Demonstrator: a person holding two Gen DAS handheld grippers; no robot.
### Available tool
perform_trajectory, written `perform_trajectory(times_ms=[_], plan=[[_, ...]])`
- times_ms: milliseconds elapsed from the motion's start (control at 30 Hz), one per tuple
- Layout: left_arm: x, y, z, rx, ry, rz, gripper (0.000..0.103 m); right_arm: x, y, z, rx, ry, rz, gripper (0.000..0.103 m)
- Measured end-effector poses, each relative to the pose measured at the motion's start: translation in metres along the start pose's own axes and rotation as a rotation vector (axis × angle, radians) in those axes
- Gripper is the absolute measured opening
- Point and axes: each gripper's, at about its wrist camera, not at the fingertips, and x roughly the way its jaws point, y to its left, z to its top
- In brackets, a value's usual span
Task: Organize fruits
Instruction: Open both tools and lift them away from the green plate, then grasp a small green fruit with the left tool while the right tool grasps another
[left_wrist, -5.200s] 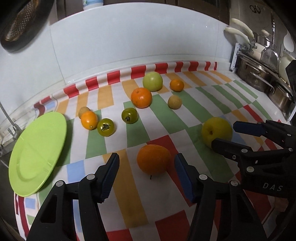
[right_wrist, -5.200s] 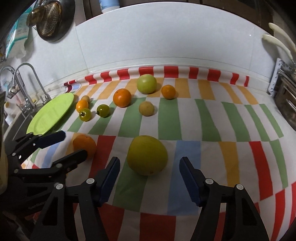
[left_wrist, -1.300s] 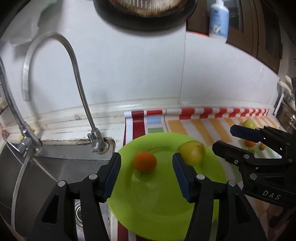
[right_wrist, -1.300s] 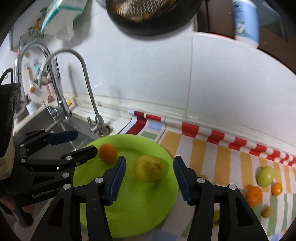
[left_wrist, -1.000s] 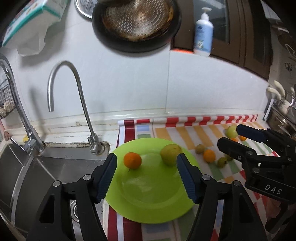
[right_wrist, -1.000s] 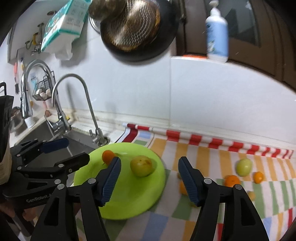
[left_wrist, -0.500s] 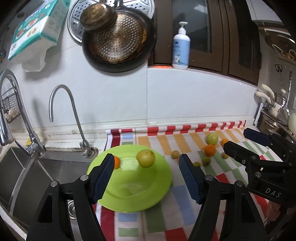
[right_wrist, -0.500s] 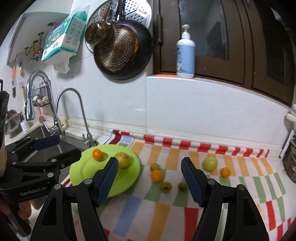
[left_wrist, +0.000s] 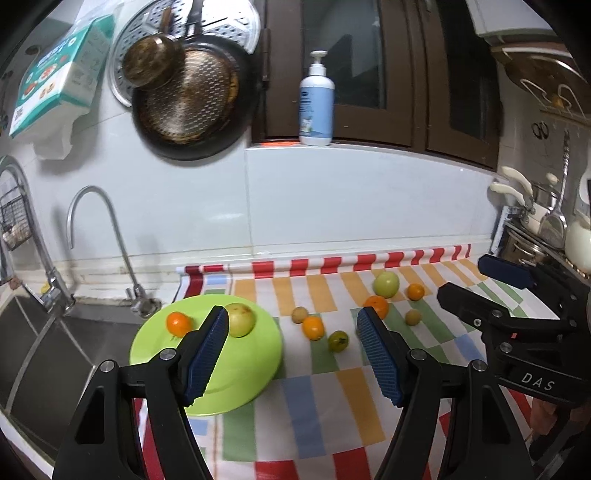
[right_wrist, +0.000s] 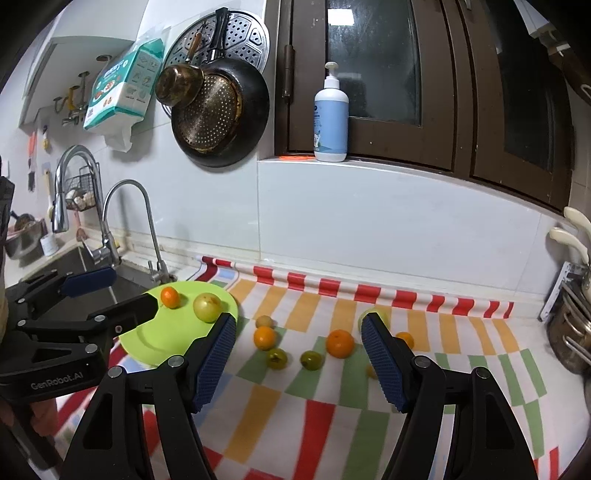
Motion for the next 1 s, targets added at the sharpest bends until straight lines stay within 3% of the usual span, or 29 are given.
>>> perform_trajectory(times_ms=[300, 567, 833, 1000], plan=[[0.023, -0.028, -0.006, 0.113, -0.011, -0.035, 0.071, 0.010, -0.018, -0.006, -0.072, 0.019, 0.052, 0.071], [0.065, -0.034, -0.017, 0.190, 0.053, -0.087, 0.062, 0.046, -0.022, -0.017, -0.170, 0.068, 0.104, 0.070], [0.107, -0.037, -0.031, 0.274, 0.132, -0.127, 0.052, 0.092, -0.023, -0.035, -0.236, 0.155, 0.148, 0.060], [0.131, -0.040, -0.036, 0.333, 0.174, -0.171, 0.051, 0.119, -0.022, -0.047, -0.271, 0.208, 0.182, 0.051]])
